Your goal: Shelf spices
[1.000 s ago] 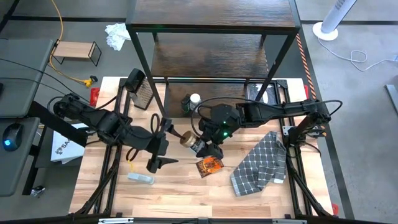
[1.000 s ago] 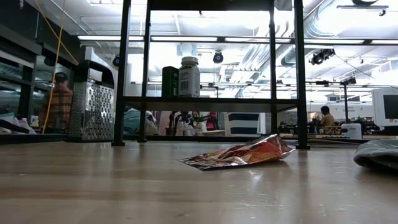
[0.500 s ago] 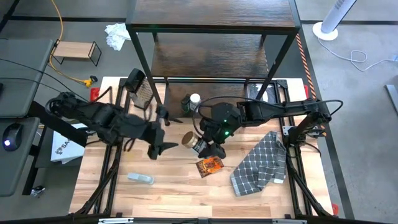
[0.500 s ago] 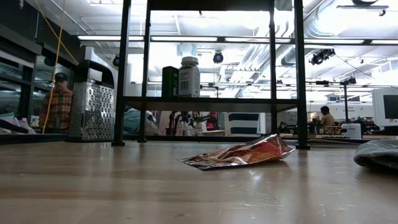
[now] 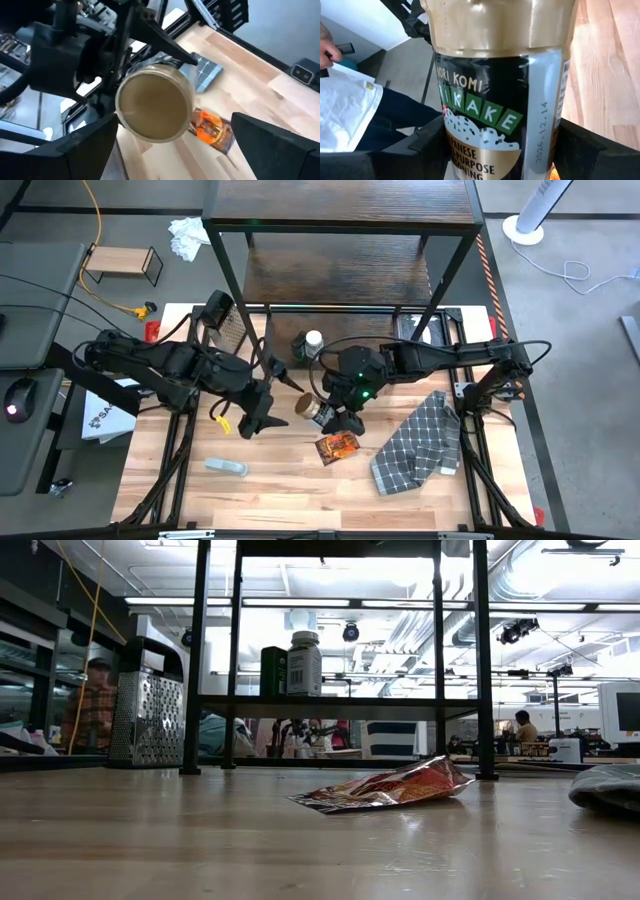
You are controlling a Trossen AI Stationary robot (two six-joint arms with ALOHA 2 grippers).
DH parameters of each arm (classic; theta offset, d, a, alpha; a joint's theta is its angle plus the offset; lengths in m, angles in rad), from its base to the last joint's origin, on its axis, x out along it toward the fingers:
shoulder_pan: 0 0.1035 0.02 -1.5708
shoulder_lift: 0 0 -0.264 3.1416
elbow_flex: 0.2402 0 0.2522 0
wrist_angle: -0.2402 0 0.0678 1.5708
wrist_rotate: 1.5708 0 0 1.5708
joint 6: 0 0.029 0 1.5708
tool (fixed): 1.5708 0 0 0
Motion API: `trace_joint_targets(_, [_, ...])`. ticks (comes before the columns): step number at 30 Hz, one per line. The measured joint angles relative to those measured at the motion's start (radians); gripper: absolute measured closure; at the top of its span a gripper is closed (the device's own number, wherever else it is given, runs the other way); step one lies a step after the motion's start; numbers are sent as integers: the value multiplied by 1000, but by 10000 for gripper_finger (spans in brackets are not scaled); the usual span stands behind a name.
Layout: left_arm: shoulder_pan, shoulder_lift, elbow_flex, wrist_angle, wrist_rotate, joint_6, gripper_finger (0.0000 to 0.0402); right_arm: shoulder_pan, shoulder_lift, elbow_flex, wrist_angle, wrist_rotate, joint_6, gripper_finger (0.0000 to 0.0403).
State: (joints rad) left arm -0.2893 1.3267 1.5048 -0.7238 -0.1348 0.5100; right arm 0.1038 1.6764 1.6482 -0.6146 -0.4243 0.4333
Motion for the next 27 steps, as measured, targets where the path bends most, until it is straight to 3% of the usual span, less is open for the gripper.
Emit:
trace_joint_targets(6, [16,34,0,51,-49,40,16,0,0,0,1,0,3,139])
trace_joint_targets(21, [35,76,0,101,97,77,16,0,1,0,-4,-18,-23,139])
trace_joint_targets(27, [35,99,0,109,100,71,16,0,2,0,-4,-31,-23,139])
